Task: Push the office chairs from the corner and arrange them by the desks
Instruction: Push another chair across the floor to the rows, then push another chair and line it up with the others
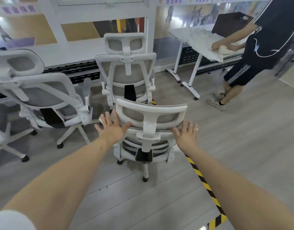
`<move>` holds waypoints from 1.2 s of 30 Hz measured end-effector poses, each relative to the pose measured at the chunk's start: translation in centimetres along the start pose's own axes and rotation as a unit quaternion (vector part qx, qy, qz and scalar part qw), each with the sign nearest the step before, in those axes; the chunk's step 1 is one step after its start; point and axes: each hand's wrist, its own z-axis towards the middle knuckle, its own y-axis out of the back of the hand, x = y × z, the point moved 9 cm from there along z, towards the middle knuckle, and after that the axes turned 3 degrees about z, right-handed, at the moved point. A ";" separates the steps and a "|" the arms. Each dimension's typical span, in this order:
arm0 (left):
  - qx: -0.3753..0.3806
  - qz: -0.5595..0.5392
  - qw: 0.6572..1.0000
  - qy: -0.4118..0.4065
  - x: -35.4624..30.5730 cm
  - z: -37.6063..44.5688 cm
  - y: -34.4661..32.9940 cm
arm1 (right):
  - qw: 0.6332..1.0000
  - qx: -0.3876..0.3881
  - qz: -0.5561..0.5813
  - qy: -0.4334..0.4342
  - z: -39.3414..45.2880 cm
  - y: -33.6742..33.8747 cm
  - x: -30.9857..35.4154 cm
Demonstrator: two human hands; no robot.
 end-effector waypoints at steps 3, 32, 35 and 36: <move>-0.015 0.037 0.998 -0.050 0.0 -2.3 -1.2 | 0.999 -0.009 -0.036 0.038 -2.7 -0.6 0.3; -0.183 -0.072 0.840 0.505 79.4 -97.7 -7.4 | 0.643 0.247 -0.269 0.673 -100.7 -48.1 54.8; -0.196 -0.068 0.798 0.566 86.9 -106.7 -8.4 | 0.585 0.264 -0.269 0.718 -111.3 -53.7 59.5; -0.201 -0.070 0.783 0.585 89.5 -109.5 -8.5 | 0.566 0.265 -0.267 0.733 -114.8 -55.6 61.3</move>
